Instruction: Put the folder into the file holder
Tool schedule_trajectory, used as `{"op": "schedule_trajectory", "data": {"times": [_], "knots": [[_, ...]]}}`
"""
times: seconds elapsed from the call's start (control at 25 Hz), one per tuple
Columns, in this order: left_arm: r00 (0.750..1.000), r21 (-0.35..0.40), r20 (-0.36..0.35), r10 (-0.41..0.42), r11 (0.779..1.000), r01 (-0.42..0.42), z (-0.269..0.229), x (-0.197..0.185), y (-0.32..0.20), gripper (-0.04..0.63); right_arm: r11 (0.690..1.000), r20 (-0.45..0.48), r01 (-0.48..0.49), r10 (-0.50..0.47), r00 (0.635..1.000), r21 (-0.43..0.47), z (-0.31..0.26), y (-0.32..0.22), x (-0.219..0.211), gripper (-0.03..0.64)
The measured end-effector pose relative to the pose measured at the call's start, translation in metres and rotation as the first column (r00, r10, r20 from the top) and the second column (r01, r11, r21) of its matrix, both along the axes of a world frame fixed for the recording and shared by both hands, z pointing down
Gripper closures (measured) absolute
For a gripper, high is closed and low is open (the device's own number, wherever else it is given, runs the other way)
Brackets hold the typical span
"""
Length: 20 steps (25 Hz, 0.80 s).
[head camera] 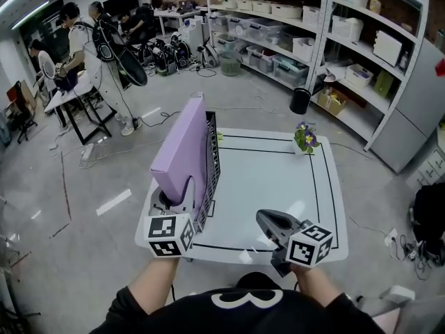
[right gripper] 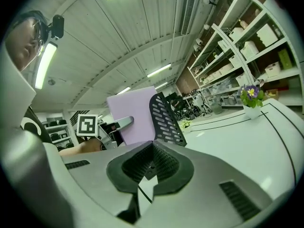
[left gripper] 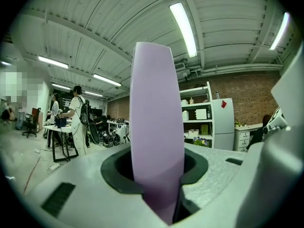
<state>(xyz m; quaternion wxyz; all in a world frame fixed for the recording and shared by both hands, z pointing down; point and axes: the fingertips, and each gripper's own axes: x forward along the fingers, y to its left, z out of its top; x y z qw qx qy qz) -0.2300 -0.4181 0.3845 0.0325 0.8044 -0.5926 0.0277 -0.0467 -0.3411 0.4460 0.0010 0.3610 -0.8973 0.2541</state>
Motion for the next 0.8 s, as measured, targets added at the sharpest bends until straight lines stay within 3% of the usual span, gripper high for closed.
{"op": "schedule_trajectory", "data": {"times": [0.44, 0.68, 0.8], "knots": [[0.999, -0.077, 0.034, -0.006, 0.997, 0.009, 0.038, 0.006, 0.002, 0.437, 1.000, 0.006, 0.011, -0.011, 1.000, -0.013, 0.002, -0.006, 0.015, 0.612], [0.998, -0.105, 0.057, 0.002, 0.994, 0.004, 0.044, 0.012, 0.002, 0.428, 0.997, 0.009, 0.067, -0.066, 0.998, -0.033, -0.001, -0.011, 0.019, 0.612], [0.998, -0.133, 0.059, 0.003, 0.991, 0.005, 0.046, 0.013, 0.003, 0.380, 0.994, 0.005, 0.108, -0.108, 0.994, -0.023, -0.010, -0.011, 0.020, 0.612]]}}
